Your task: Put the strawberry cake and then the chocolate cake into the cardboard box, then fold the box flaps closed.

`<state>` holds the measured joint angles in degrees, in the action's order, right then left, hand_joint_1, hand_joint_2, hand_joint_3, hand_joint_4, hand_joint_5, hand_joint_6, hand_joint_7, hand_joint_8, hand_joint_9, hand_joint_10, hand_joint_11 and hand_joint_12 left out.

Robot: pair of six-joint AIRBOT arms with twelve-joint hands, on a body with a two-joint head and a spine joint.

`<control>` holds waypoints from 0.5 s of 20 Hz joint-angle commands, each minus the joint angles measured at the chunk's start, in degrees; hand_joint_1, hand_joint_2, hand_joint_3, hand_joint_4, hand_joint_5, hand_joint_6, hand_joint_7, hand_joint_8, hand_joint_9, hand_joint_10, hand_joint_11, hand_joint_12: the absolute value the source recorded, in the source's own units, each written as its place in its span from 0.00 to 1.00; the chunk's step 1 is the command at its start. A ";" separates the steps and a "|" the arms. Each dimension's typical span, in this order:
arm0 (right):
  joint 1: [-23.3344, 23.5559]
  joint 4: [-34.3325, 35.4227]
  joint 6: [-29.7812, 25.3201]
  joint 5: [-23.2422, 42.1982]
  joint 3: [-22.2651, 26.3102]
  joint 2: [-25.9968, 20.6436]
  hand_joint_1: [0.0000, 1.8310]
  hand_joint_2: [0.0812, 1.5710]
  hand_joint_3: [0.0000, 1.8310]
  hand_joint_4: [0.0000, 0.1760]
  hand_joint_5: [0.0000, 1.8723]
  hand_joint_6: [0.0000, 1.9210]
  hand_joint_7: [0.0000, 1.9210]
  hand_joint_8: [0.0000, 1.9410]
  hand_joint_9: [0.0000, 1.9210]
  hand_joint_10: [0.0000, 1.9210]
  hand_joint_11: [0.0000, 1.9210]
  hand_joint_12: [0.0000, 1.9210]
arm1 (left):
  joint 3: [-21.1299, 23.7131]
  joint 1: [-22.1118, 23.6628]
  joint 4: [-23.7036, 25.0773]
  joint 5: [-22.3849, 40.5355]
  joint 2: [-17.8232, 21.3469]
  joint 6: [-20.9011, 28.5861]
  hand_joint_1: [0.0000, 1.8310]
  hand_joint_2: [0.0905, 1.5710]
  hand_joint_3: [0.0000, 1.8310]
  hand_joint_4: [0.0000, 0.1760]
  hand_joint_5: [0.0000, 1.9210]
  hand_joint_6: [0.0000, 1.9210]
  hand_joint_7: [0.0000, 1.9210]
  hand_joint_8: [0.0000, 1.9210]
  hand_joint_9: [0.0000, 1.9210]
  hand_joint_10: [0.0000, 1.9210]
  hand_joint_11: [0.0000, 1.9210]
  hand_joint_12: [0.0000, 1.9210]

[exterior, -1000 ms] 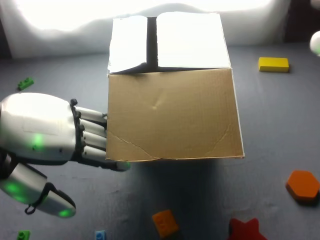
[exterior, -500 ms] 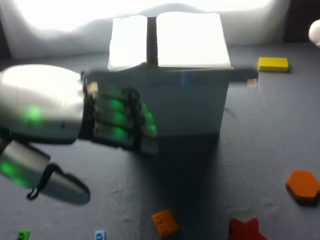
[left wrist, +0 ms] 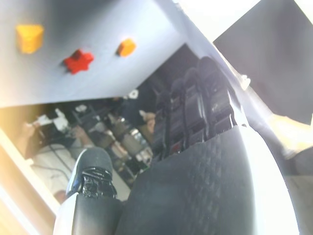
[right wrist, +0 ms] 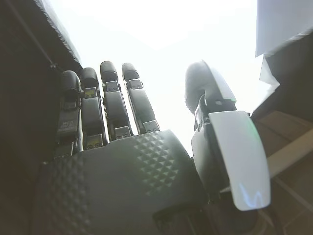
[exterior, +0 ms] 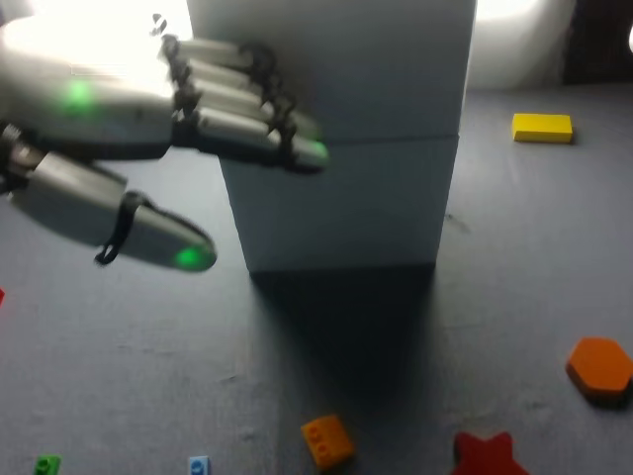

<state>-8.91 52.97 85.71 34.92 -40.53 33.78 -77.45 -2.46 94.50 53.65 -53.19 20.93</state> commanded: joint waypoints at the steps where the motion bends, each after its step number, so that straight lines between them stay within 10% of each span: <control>1: 0.87 -2.22 -0.44 5.41 -0.17 -0.65 0.00 0.87 0.00 0.00 0.11 0.01 0.12 0.00 0.09 0.00 0.00 0.29 | -1.17 1.50 -5.60 -0.10 -0.52 0.34 0.00 0.80 0.00 0.00 0.10 0.00 0.09 0.00 0.09 0.00 0.00 0.31; 10: 0.87 -2.22 -0.35 5.15 -0.16 -0.27 0.00 0.86 0.00 0.00 0.11 0.00 0.11 0.00 0.09 0.00 0.00 0.29 | -16.93 2.10 -1.34 0.44 -15.29 1.31 0.00 0.80 0.00 0.00 0.10 0.00 0.10 0.00 0.10 0.00 0.00 0.33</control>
<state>-8.75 53.06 85.69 34.83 -40.53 34.06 -94.45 -1.08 97.17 53.65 -69.30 22.26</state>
